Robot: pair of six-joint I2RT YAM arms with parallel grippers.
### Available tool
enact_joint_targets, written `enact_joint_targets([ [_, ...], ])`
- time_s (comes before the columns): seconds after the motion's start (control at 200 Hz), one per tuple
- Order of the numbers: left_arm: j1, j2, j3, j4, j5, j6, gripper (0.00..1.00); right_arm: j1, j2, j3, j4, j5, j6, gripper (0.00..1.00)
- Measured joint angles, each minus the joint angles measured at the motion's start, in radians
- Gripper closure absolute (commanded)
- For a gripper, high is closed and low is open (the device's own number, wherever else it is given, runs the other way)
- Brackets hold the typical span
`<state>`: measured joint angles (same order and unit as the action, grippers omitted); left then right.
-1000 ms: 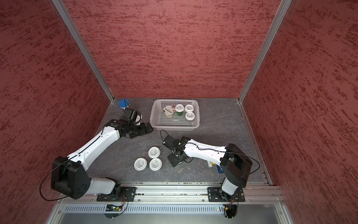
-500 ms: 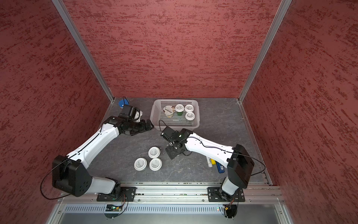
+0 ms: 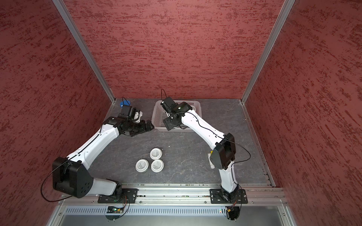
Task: Put the yogurt in the basket
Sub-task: Place the yogurt in the basket.
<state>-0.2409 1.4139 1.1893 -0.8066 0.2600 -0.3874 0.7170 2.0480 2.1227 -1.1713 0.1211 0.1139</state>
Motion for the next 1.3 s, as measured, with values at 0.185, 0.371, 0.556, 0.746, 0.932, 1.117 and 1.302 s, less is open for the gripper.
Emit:
enact_joint_targets([
  [0.185,0.017,0.000,-0.007,0.008,0.017,0.000,0.00,-0.069,0.184,0.201,-0.007,0.020,-0.027,0.26],
  [0.371,0.018,0.000,-0.021,0.014,0.030,0.000,0.00,-0.115,0.287,0.261,-0.002,0.029,-0.041,0.26],
  [0.556,0.018,0.000,-0.024,0.015,0.032,0.000,0.00,-0.142,0.335,0.261,0.015,0.049,-0.048,0.25],
  [0.746,0.018,0.001,-0.027,0.015,0.032,0.000,0.00,-0.154,0.369,0.261,0.048,0.061,-0.055,0.24],
  [0.932,0.018,0.005,-0.028,0.015,0.032,0.000,0.00,-0.160,0.402,0.261,0.073,0.066,-0.063,0.23],
  [1.117,0.019,0.007,-0.032,0.015,0.030,0.000,0.00,-0.164,0.412,0.259,0.095,0.068,-0.070,0.22],
  [1.302,0.019,0.008,-0.032,0.015,0.029,0.000,0.00,-0.167,0.415,0.259,0.109,0.077,-0.081,0.16],
])
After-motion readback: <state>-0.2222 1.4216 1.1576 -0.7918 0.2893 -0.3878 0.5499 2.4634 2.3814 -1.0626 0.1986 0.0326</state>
